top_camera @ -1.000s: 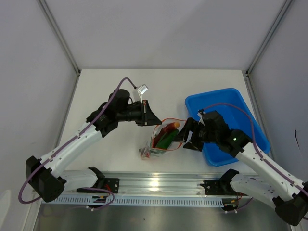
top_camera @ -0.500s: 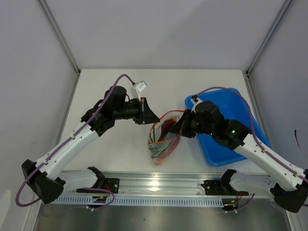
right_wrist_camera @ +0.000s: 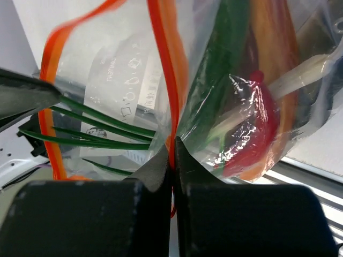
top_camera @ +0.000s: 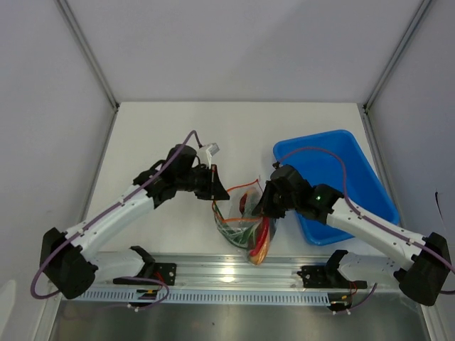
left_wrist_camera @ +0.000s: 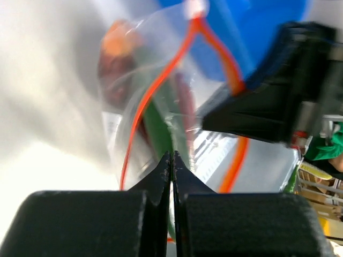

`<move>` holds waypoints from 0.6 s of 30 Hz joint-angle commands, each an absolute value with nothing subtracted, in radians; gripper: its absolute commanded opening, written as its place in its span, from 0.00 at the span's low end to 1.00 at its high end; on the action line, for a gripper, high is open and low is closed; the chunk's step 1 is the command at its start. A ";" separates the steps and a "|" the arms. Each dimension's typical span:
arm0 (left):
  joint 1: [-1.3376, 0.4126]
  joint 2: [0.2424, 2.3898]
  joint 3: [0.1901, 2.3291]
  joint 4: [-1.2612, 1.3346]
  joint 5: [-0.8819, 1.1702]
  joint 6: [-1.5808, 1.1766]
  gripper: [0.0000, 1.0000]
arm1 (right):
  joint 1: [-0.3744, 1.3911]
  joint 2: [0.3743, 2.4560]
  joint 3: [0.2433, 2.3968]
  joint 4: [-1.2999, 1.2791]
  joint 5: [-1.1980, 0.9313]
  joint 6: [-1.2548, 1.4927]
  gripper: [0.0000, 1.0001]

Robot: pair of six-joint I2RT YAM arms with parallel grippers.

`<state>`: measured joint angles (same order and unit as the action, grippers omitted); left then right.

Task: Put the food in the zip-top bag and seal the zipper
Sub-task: Adjust the zipper food storage bag at the center of the board.

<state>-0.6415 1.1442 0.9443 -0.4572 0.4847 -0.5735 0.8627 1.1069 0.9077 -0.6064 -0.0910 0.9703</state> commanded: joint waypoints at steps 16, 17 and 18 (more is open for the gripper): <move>-0.632 1.046 1.198 -0.606 0.354 -0.463 0.28 | 0.884 1.072 1.177 -0.715 -0.029 0.835 0.00; -0.634 1.057 1.197 -0.612 0.348 -0.459 0.31 | 0.884 1.074 1.163 -0.707 -0.034 0.833 0.00; -0.634 1.068 1.190 -0.615 0.338 -0.457 0.33 | 0.884 1.075 1.161 -0.701 -0.034 0.833 0.00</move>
<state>-0.6380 1.0176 1.2026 -0.5758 0.3908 -0.4938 0.8776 1.0756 1.1694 -0.7437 -0.0017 0.8520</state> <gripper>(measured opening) 0.308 0.002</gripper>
